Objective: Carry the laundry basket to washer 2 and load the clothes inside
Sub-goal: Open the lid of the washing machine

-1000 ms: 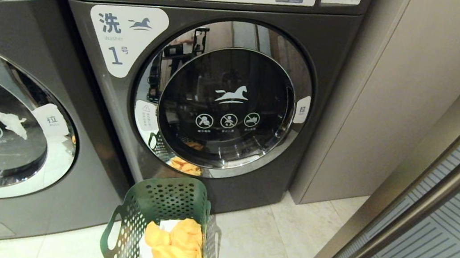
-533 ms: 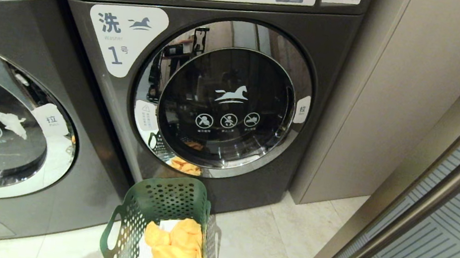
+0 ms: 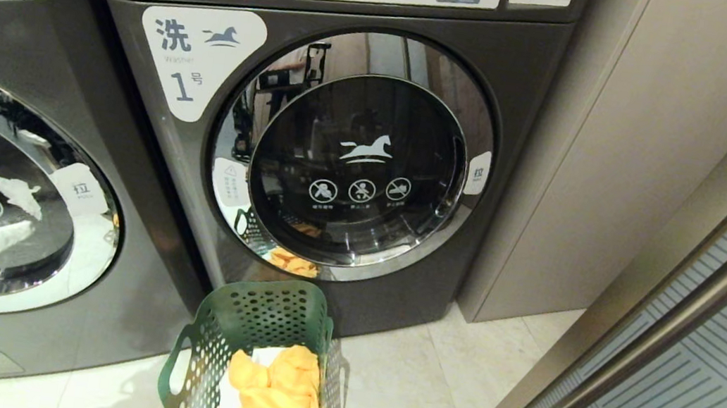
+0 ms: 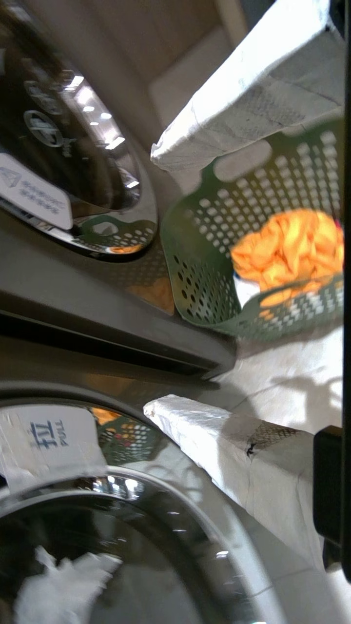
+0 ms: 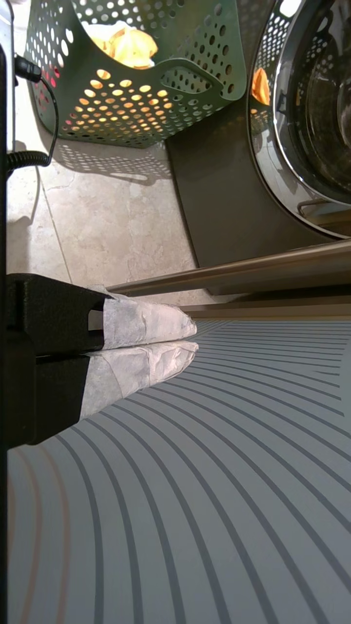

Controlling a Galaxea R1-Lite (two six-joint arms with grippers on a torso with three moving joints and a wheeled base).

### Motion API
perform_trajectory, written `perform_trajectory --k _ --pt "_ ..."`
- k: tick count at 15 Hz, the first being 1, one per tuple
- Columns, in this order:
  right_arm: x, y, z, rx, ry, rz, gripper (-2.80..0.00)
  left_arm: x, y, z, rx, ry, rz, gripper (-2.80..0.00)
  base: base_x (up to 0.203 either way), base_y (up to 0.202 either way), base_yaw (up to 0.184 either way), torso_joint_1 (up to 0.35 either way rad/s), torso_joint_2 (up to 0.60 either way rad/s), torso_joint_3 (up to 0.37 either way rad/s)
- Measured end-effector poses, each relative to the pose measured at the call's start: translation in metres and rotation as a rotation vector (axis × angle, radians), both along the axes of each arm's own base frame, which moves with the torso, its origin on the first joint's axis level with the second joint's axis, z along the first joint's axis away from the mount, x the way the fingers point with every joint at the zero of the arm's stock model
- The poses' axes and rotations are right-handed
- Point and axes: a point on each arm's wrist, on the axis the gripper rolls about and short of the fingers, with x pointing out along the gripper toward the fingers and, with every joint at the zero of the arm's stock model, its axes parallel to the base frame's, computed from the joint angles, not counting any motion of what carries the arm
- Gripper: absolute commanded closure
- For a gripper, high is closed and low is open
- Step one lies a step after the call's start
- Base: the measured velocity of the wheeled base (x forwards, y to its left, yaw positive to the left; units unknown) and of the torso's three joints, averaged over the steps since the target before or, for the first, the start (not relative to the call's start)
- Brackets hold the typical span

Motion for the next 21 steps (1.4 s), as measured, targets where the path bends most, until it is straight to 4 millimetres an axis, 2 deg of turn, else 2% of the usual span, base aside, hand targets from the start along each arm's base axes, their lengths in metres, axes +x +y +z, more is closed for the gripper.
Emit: perform_trajectory --k 4,8,14,21 --pt "0.0 0.0 0.0 0.0 0.0 0.0 0.0 0.027 0.022 -0.035 0.094 -0.029 -0.096 -2.8 0.0 0.0 0.0 0.0 0.0 0.0" --pt "0.0 0.0 0.0 0.0 0.0 0.0 0.0 0.05 0.042 -0.056 0.102 -0.022 -0.098 -2.8 0.0 0.0 0.0 0.0 0.0 0.0" --pt "0.0 0.0 0.0 0.0 0.0 0.0 0.0 0.076 0.063 -0.071 0.063 -0.009 -0.111 -2.8 0.0 0.0 0.0 0.0 0.0 0.0" --pt "0.0 0.0 0.0 0.0 0.0 0.0 0.0 0.096 0.067 -0.07 0.01 -0.044 -0.313 -2.8 0.0 0.0 0.0 0.0 0.0 0.0"
